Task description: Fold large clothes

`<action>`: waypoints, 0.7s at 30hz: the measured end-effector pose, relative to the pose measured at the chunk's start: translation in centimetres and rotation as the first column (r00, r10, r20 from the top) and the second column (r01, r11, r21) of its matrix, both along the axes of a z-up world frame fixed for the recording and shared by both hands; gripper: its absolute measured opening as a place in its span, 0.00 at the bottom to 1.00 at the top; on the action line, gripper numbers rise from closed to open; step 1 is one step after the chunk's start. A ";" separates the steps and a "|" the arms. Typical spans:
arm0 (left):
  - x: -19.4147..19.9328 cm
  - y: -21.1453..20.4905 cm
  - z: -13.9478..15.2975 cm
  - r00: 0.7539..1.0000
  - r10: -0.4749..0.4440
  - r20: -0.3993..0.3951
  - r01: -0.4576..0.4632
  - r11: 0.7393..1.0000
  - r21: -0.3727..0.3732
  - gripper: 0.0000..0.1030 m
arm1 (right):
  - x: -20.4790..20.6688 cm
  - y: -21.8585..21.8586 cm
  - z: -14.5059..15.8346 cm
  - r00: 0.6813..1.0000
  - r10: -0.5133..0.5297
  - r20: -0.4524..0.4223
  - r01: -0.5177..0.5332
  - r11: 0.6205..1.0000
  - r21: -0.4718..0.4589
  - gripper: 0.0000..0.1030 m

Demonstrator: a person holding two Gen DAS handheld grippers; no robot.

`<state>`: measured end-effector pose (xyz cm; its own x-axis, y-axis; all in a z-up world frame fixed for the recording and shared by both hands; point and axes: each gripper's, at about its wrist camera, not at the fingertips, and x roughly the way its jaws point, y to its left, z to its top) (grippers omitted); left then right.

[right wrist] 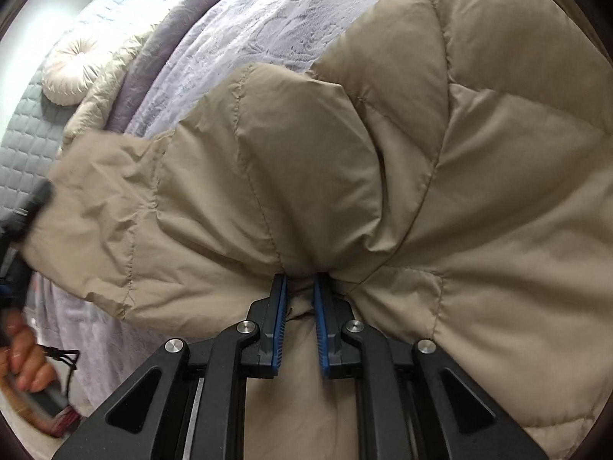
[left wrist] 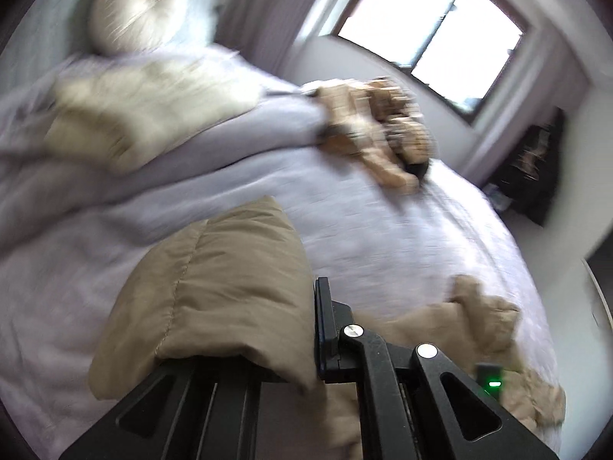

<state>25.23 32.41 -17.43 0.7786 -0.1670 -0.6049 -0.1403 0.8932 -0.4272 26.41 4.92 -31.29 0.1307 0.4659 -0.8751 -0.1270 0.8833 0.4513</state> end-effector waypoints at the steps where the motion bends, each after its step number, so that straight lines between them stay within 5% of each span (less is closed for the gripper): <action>1: 0.0 -1.7 1.2 0.999 -0.039 0.027 0.039 0.999 0.012 0.08 | -0.2 -0.5 0.1 1.000 -0.017 -0.011 0.018 0.999 0.037 0.13; 5: 1.3 -9.5 4.7 0.970 -0.220 0.108 0.216 0.975 0.040 0.08 | -1.4 -4.3 2.6 0.997 -0.071 -0.038 0.076 0.986 0.148 0.13; 8: 2.4 -16.8 5.1 0.926 -0.363 0.108 0.355 0.931 0.086 0.08 | -2.3 -8.8 5.2 0.993 -0.118 -0.032 0.122 0.975 0.186 0.17; 12: 4.1 -26.4 1.9 0.871 -0.492 -0.007 0.491 0.869 0.068 0.08 | -3.3 -16.8 8.2 0.974 -0.226 0.005 0.222 0.962 0.161 0.17; 15: 4.5 -32.3 -1.9 0.831 -0.537 -0.145 0.554 0.821 0.138 0.09 | -4.4 -22.7 9.8 0.955 -0.294 0.045 0.289 0.952 0.098 0.17; 21: 3.4 -35.9 -5.2 0.806 -0.525 -0.274 0.588 0.761 0.273 0.09 | -6.6 -30.9 9.8 0.924 -0.379 0.053 0.379 0.925 0.006 0.17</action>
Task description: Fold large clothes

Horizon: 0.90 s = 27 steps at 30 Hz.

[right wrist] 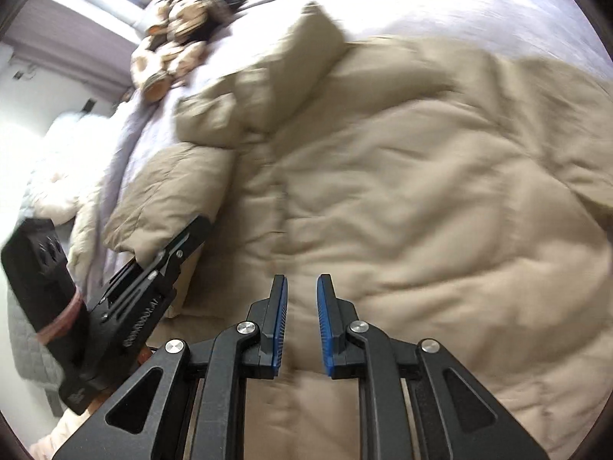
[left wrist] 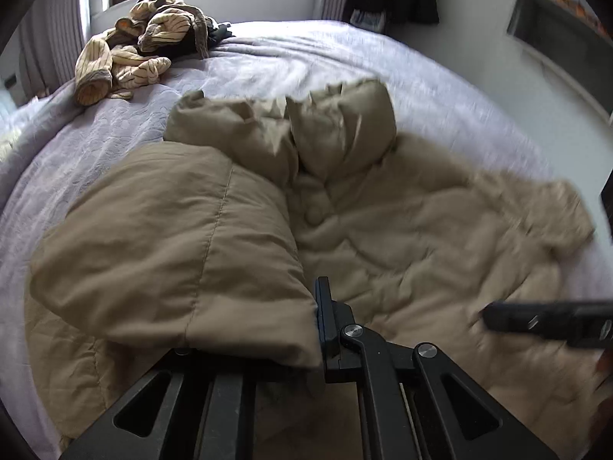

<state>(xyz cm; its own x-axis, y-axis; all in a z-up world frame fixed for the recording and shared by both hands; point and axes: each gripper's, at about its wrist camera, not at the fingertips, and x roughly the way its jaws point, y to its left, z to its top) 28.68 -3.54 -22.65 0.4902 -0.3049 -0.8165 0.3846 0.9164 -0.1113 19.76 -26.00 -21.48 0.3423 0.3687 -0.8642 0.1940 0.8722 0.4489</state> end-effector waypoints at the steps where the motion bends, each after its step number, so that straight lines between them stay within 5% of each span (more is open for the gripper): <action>1: -0.8 0.2 -0.3 1.000 -0.005 -0.001 0.005 1.000 0.014 0.12 | -0.1 -1.0 -0.2 1.000 -0.014 -0.008 0.014 1.000 -0.003 0.17; 4: -2.0 0.8 -0.7 1.000 -0.017 -0.007 0.018 0.998 0.058 0.73 | -0.7 -2.0 -1.1 0.999 -0.040 -0.022 0.040 0.999 -0.004 0.17; 8: -2.7 1.9 0.1 1.000 -0.009 0.019 0.008 0.995 0.096 0.74 | -1.3 -2.2 -1.4 0.999 -0.048 -0.019 0.048 0.999 -0.009 0.17; 11: -3.6 4.5 1.8 0.999 0.032 0.026 -0.033 0.998 0.058 0.74 | -1.6 -1.4 -0.5 1.000 -0.016 -0.002 0.016 0.999 -0.037 0.23; 12: -4.1 6.0 2.5 0.997 0.056 0.044 -0.058 0.998 0.036 0.74 | -2.1 -0.8 -0.1 1.000 0.002 0.006 -0.001 0.998 -0.058 0.44; 13: -4.5 7.7 3.2 0.994 0.094 0.061 -0.096 0.995 0.025 0.76 | -1.9 0.3 0.6 0.999 0.034 0.024 -0.031 0.994 -0.101 0.77; 15: -4.6 10.9 4.1 0.981 0.180 0.071 -0.181 0.984 0.007 0.77 | -2.0 2.5 2.1 0.991 0.106 0.078 -0.091 0.980 -0.176 0.96; 17: -4.1 15.3 4.3 0.955 0.293 0.037 -0.293 0.956 -0.022 0.77 | -1.8 5.9 3.7 0.962 0.229 0.147 -0.187 0.949 -0.255 0.96; 19: -3.1 18.7 3.5 0.935 0.354 -0.024 -0.355 0.933 -0.056 0.77 | -1.6 10.1 4.6 0.910 0.374 0.177 -0.292 0.884 -0.365 0.96; 24: -0.2 25.6 -0.4 0.872 0.438 -0.218 -0.473 0.868 -0.148 0.77 | -0.6 21.4 1.6 0.727 0.678 0.112 -0.442 0.586 -0.679 0.96; 26: 0.5 26.7 -1.4 0.857 0.439 -0.269 -0.495 0.847 -0.195 0.77 | 0.3 23.6 -0.2 0.706 0.704 0.072 -0.408 0.488 -0.771 0.92; 27: 0.9 27.2 -2.0 0.850 0.437 -0.293 -0.505 0.835 -0.220 0.77 | 0.9 23.9 -0.7 0.715 0.697 0.062 -0.383 0.464 -0.799 0.70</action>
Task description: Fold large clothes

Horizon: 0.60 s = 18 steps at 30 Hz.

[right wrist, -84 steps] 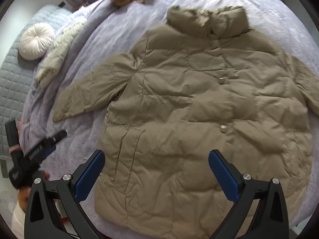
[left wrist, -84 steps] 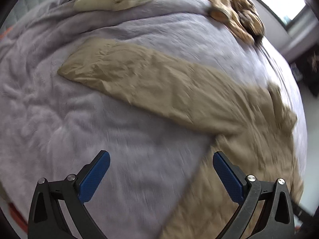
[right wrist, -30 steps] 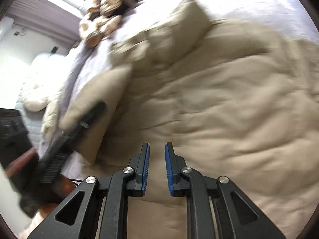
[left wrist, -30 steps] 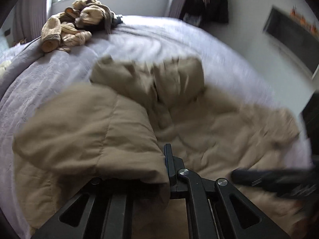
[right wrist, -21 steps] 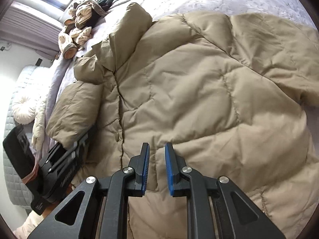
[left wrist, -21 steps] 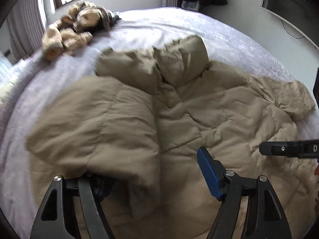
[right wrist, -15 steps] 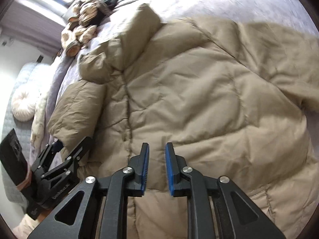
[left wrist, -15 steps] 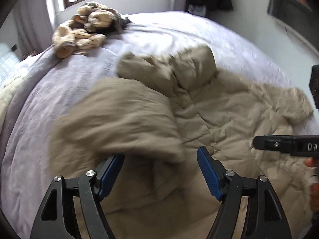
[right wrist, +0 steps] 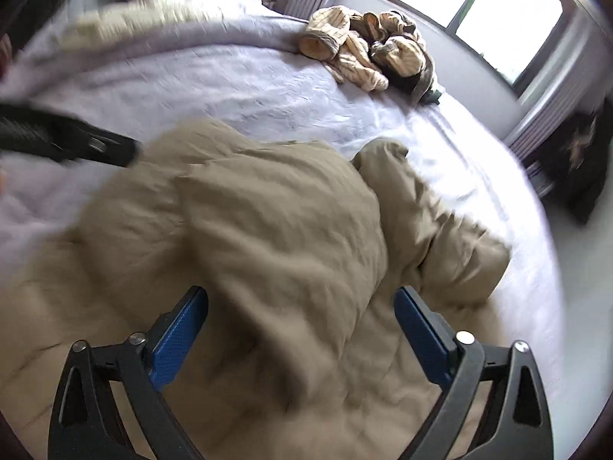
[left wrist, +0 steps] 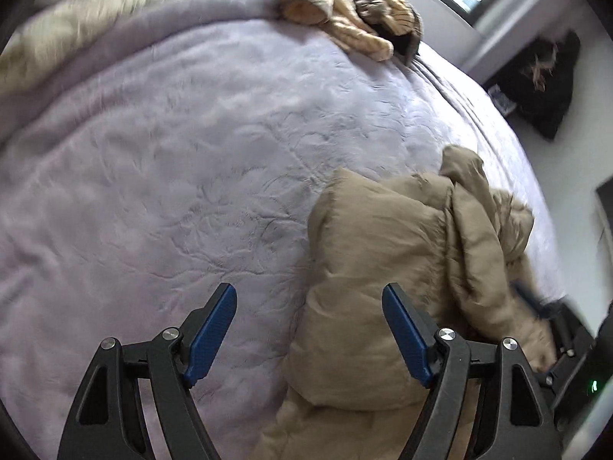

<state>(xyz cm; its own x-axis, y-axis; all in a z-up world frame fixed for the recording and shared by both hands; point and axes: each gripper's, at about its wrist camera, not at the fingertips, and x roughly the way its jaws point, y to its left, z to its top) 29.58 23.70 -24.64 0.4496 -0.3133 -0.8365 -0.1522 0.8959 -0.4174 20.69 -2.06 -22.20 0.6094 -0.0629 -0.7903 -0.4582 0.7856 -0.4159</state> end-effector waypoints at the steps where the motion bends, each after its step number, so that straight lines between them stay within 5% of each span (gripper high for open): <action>1: 0.1 0.2 -0.3 1.000 0.001 -0.001 -0.001 1.000 -0.017 0.77 | 0.8 -0.4 -0.2 0.999 -0.036 0.023 0.036 0.999 -0.013 0.22; 2: 0.4 0.2 -0.5 1.000 -0.006 0.001 0.006 0.999 -0.042 0.77 | 1.4 -1.0 0.0 0.997 -0.070 0.017 0.070 0.998 0.007 0.07; 5: 1.9 -0.1 -1.8 0.999 -0.047 -0.010 0.046 0.989 -0.140 0.77 | 2.5 -6.2 1.9 0.970 -0.237 -0.049 0.242 0.942 0.231 0.07; 7: 3.5 -0.9 -3.3 0.995 -0.091 -0.033 0.080 0.966 -0.246 0.77 | 2.8 -11.2 2.5 0.921 -0.368 -0.128 0.389 0.851 0.354 0.07; 10: 4.8 -2.5 -4.2 0.994 -0.099 -0.046 0.080 0.948 -0.309 0.77 | 2.4 -17.2 0.9 0.828 -0.481 -0.289 0.561 0.703 0.438 0.07; 12: 4.7 -4.0 -3.2 0.995 -0.100 0.002 0.097 0.957 -0.274 0.73 | 1.9 -20.3 -0.9 0.753 -0.525 -0.397 0.658 0.612 0.439 0.07; 13: 4.4 -4.9 -2.3 0.991 -0.126 0.039 0.132 0.961 -0.245 0.56 | 1.6 -21.2 -1.5 0.730 -0.528 -0.434 0.683 0.576 0.449 0.07; 16: 3.3 -8.3 0.0 0.963 -0.244 0.110 0.251 0.967 -0.051 0.26 | 0.6 -22.7 -2.4 0.712 -0.507 -0.485 0.702 0.510 0.498 0.07; 18: 3.4 -8.4 0.5 0.956 -0.263 0.127 0.265 0.964 0.003 0.22 | 0.4 -23.0 -2.7 0.705 -0.508 -0.495 0.709 0.487 0.510 0.07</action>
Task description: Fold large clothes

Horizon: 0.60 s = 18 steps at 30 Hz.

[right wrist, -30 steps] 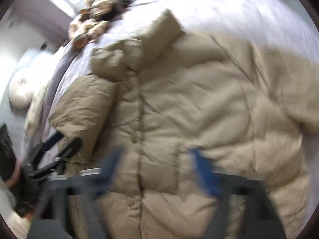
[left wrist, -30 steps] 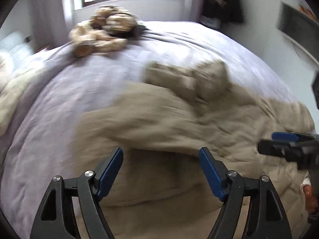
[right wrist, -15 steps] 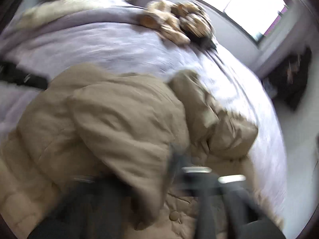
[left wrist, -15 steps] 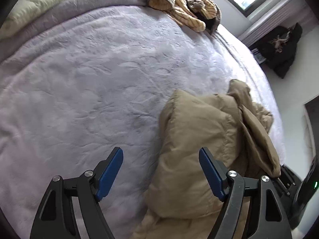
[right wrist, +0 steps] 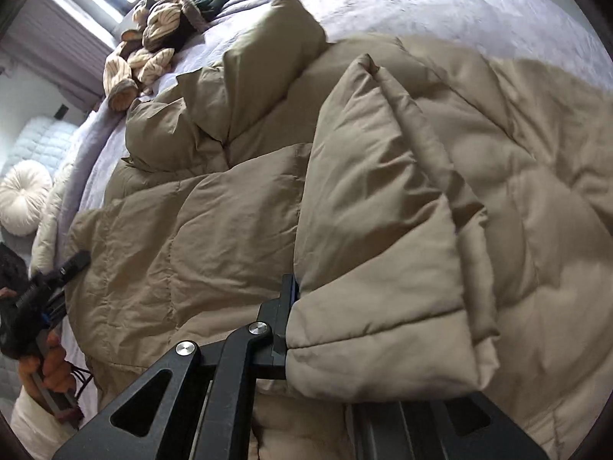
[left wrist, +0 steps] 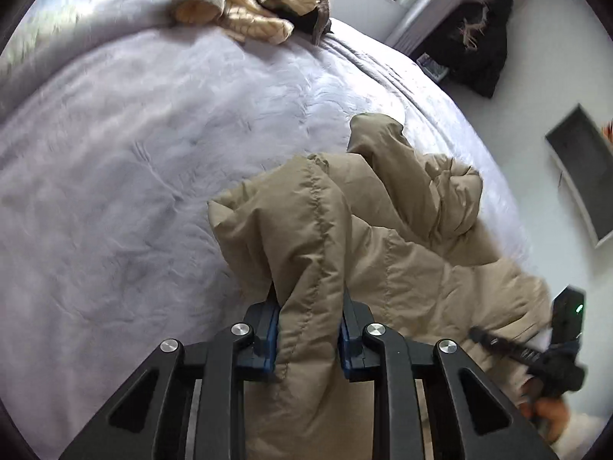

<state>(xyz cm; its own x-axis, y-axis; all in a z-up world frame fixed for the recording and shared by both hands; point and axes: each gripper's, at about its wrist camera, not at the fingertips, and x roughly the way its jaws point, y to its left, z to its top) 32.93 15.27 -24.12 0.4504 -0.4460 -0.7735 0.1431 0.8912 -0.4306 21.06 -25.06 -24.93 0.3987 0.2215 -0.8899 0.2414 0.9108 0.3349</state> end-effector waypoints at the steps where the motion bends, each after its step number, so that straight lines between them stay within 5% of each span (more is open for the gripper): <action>1: 0.3 0.5 0.1 1.000 0.004 0.006 -0.005 1.000 0.006 0.21 | 0.0 -0.1 -0.3 1.000 -0.014 -0.001 0.014 1.000 0.018 0.07; 10: 1.8 8.5 -2.2 0.979 0.201 -0.044 -0.193 0.970 0.147 0.21 | 3.1 5.5 -2.1 0.999 0.049 0.017 -0.050 0.995 0.088 0.07; 14: 0.2 10.1 -0.5 0.971 0.239 -0.015 -0.233 0.956 0.180 0.21 | 4.0 5.9 -2.6 1.000 0.023 -0.001 -0.023 0.994 0.111 0.08; 17: -0.9 9.5 1.4 0.976 0.218 0.028 -0.219 0.962 0.161 0.21 | 3.5 4.9 -1.9 0.998 0.060 -0.032 -0.054 0.986 0.158 0.36; 18: -1.2 9.0 2.1 0.979 0.201 0.038 -0.204 0.967 0.150 0.21 | 2.8 4.5 -1.3 0.997 0.069 -0.030 -0.064 0.985 0.158 0.61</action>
